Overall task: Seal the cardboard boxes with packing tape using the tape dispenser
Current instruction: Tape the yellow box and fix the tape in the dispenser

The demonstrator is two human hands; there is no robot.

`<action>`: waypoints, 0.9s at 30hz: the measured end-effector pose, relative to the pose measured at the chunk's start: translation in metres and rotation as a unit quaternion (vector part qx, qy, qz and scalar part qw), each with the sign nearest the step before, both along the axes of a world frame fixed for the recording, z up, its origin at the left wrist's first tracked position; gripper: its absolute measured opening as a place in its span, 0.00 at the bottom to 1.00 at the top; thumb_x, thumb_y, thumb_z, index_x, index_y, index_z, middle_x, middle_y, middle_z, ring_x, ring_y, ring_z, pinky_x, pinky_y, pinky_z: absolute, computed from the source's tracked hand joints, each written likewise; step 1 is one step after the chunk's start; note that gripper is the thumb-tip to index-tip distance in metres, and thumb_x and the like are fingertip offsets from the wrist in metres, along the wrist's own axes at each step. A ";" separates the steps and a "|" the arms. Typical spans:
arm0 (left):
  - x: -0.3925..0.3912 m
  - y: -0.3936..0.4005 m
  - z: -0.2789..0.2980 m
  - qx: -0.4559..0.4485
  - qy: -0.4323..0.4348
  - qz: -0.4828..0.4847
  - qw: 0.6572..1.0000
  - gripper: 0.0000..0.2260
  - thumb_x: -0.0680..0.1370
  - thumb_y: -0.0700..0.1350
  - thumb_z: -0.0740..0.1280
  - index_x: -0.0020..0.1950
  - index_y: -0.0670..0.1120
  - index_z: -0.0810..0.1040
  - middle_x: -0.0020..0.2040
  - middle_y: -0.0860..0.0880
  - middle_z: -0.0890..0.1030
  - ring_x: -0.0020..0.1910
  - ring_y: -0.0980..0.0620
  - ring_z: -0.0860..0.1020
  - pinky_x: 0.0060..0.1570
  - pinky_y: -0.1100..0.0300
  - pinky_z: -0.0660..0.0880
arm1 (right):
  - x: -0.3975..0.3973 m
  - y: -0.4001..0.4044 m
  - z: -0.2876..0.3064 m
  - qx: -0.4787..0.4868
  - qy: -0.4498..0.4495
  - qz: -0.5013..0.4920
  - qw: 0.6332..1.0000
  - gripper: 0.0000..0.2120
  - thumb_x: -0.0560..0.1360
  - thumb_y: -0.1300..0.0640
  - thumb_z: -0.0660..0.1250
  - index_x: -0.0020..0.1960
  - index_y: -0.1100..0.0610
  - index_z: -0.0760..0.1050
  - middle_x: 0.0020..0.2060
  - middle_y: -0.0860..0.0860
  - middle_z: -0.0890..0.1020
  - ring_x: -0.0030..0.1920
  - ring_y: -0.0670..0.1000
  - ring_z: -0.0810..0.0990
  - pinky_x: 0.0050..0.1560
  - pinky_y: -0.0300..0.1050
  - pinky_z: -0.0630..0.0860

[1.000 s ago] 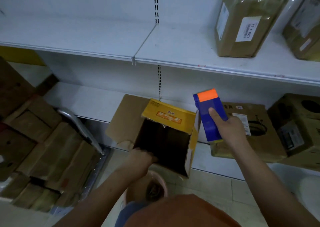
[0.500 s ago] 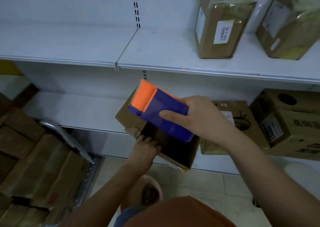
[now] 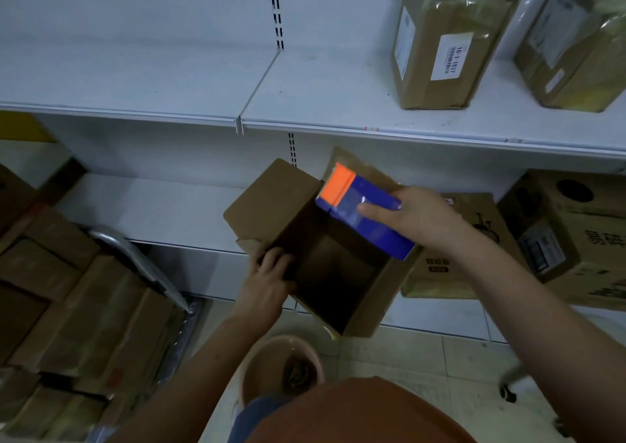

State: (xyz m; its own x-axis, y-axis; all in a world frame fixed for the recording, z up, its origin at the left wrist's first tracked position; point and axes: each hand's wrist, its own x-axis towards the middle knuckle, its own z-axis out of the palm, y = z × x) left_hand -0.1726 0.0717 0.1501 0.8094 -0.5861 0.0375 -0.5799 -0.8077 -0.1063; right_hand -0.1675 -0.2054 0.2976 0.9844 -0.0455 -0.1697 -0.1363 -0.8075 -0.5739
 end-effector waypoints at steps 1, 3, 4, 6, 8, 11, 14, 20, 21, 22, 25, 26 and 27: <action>0.000 0.003 0.001 -0.008 0.020 0.036 0.999 0.15 0.62 0.39 0.78 0.41 0.59 0.85 0.69 0.44 0.74 0.71 0.36 0.66 0.70 0.35 0.60 | 0.003 -0.008 -0.003 -0.010 -0.015 -0.011 1.000 0.28 0.72 0.32 0.64 0.41 0.59 0.79 0.37 0.57 0.83 0.39 0.55 0.82 0.44 0.52 0.78; 0.001 0.008 -0.001 -0.032 0.051 0.110 0.992 0.14 0.67 0.42 0.78 0.44 0.61 0.84 0.79 0.43 0.59 0.77 0.30 0.52 0.72 0.31 0.56 | 0.008 -0.023 -0.017 -0.029 -0.036 -0.031 0.998 0.29 0.73 0.32 0.63 0.41 0.60 0.78 0.37 0.58 0.83 0.38 0.56 0.81 0.44 0.53 0.78; 0.002 0.011 -0.002 -0.050 0.054 0.133 0.988 0.13 0.68 0.44 0.77 0.47 0.61 0.83 0.81 0.42 0.53 0.78 0.29 0.46 0.72 0.31 0.52 | 0.010 -0.028 -0.026 -0.033 -0.042 -0.042 0.998 0.28 0.73 0.32 0.63 0.41 0.59 0.78 0.37 0.57 0.83 0.37 0.55 0.81 0.43 0.52 0.78; 0.004 0.015 -0.008 -0.107 0.061 0.158 0.980 0.14 0.70 0.46 0.77 0.53 0.55 0.81 0.81 0.41 0.45 0.78 0.30 0.40 0.73 0.32 0.46 | 0.009 -0.036 -0.043 -0.030 -0.053 -0.065 0.996 0.28 0.73 0.32 0.62 0.40 0.58 0.77 0.36 0.55 0.83 0.35 0.52 0.80 0.39 0.47 0.76; 0.005 0.017 -0.009 -0.200 0.106 0.163 0.960 0.19 0.72 0.44 0.76 0.59 0.52 0.74 0.81 0.46 0.37 0.78 0.35 0.37 0.75 0.35 0.53 | 0.007 -0.039 -0.054 -0.023 -0.062 -0.082 0.994 0.31 0.72 0.30 0.60 0.39 0.59 0.76 0.33 0.54 0.82 0.33 0.51 0.79 0.35 0.45 0.72; 0.007 0.015 0.000 -0.411 0.221 0.200 0.862 0.24 0.75 0.41 0.71 0.68 0.52 0.67 0.79 0.56 0.33 0.78 0.51 0.42 0.73 0.48 0.62 | 0.005 -0.038 -0.062 0.007 -0.074 -0.105 0.992 0.34 0.71 0.30 0.60 0.38 0.63 0.75 0.30 0.55 0.80 0.32 0.52 0.79 0.34 0.46 0.71; 0.010 0.004 0.007 -0.593 0.262 0.253 0.718 0.33 0.79 0.47 0.67 0.79 0.52 0.53 0.79 0.56 0.52 0.77 0.52 0.58 0.74 0.49 0.62 | 0.002 -0.037 -0.068 0.042 -0.067 -0.128 0.989 0.25 0.75 0.39 0.66 0.33 0.59 0.70 0.27 0.52 0.77 0.29 0.49 0.77 0.31 0.42 0.65; 0.028 0.000 0.006 -0.634 0.251 0.331 0.652 0.14 0.81 0.34 0.62 0.60 0.52 0.76 0.55 0.50 0.83 0.53 0.45 0.80 0.46 0.54 0.76 | 0.001 -0.041 -0.091 0.169 -0.019 -0.185 0.968 0.25 0.75 0.39 0.67 0.44 0.64 0.78 0.36 0.56 0.84 0.38 0.53 0.83 0.43 0.48 0.76; 0.028 0.002 0.005 -0.631 0.232 0.294 0.680 0.19 0.80 0.32 0.60 0.57 0.55 0.78 0.53 0.51 0.83 0.51 0.46 0.80 0.45 0.55 0.76 | 0.003 -0.043 -0.091 0.175 -0.022 -0.198 0.964 0.26 0.75 0.39 0.67 0.45 0.65 0.78 0.36 0.57 0.83 0.38 0.53 0.83 0.44 0.48 0.76; 0.029 0.005 0.004 -0.613 0.212 0.244 0.721 0.24 0.79 0.31 0.58 0.59 0.59 0.80 0.56 0.54 0.83 0.55 0.48 0.80 0.51 0.55 0.77 | 0.005 -0.044 -0.091 0.184 -0.027 -0.211 0.960 0.27 0.75 0.38 0.66 0.44 0.66 0.78 0.36 0.58 0.83 0.38 0.54 0.83 0.43 0.49 0.76; 0.029 0.009 -0.001 -0.446 0.218 0.074 0.865 0.30 0.73 0.39 0.58 0.71 0.62 0.74 0.78 0.51 0.63 0.75 0.56 0.62 0.72 0.62 0.60 | 0.009 -0.051 -0.095 0.228 -0.020 -0.263 0.937 0.29 0.74 0.37 0.67 0.46 0.67 0.80 0.38 0.60 0.84 0.41 0.59 0.83 0.49 0.54 0.78; 0.029 0.013 -0.005 -0.376 0.224 0.048 0.898 0.29 0.72 0.44 0.57 0.73 0.61 0.71 0.81 0.51 0.55 0.76 0.55 0.57 0.72 0.60 0.55 | 0.010 -0.053 -0.095 0.246 -0.016 -0.281 0.928 0.28 0.74 0.37 0.67 0.47 0.65 0.80 0.40 0.60 0.84 0.43 0.59 0.83 0.50 0.54 0.78; 0.029 0.016 -0.006 -0.320 0.226 0.035 0.920 0.29 0.72 0.50 0.56 0.74 0.61 0.70 0.81 0.51 0.50 0.75 0.54 0.53 0.71 0.58 0.53 | 0.010 -0.054 -0.093 0.261 -0.017 -0.300 0.917 0.28 0.74 0.37 0.67 0.47 0.64 0.80 0.41 0.59 0.84 0.43 0.58 0.83 0.50 0.52 0.78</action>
State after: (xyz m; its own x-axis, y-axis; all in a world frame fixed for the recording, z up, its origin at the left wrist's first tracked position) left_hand -0.1439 0.0879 0.1436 0.8620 -0.5069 0.0074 -0.3928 -0.6585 0.6419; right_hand -0.1576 -0.2598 0.2050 0.8138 -0.5027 -0.2915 -0.4407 -0.2068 -0.8735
